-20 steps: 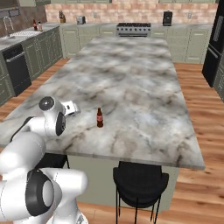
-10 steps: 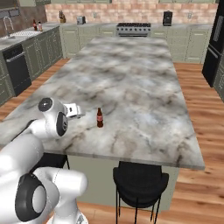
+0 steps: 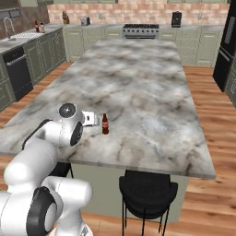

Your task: Place the large bottle from the dining counter next to the other large bottle outside the sink, and place the small bottle from the dining counter next to the other small bottle inside the sink.

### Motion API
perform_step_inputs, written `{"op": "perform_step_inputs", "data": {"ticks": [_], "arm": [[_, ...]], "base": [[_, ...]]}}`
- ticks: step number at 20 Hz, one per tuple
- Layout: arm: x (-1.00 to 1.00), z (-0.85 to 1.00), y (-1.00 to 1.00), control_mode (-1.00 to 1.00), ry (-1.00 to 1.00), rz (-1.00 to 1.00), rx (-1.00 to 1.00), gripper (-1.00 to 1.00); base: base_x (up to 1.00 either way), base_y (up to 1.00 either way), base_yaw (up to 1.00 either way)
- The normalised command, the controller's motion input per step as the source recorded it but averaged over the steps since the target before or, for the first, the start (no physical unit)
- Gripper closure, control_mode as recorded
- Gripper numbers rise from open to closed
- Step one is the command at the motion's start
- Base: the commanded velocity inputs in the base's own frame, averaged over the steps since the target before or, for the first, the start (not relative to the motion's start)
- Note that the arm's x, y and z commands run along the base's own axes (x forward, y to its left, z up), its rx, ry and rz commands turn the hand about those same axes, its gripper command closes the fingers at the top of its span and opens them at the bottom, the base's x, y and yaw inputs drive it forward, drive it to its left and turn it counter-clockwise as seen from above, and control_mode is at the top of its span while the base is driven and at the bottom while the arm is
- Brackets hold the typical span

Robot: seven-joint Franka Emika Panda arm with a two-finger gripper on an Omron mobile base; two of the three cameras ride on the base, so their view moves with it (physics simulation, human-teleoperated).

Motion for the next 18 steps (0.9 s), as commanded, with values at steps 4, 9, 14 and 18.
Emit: {"op": "perform_step_inputs", "data": {"ticks": [4, 9, 14, 18], "arm": [[0.11, -0.08, -0.10, -1.00, 0.12, 0.00, 0.16, -1.00], [0.20, -0.03, -0.01, -1.00, 0.13, 0.00, 0.04, -1.00], [0.33, 0.00, 0.00, -1.00, 0.11, 0.00, 0.00, -1.00], [0.01, 0.00, 0.00, -1.00, 0.00, 0.00, 0.00, -1.00]], "base": [[0.00, 0.00, 0.00], [0.00, 0.00, 0.00], [0.00, 0.00, 0.00], [0.00, 0.00, 0.00]]}}
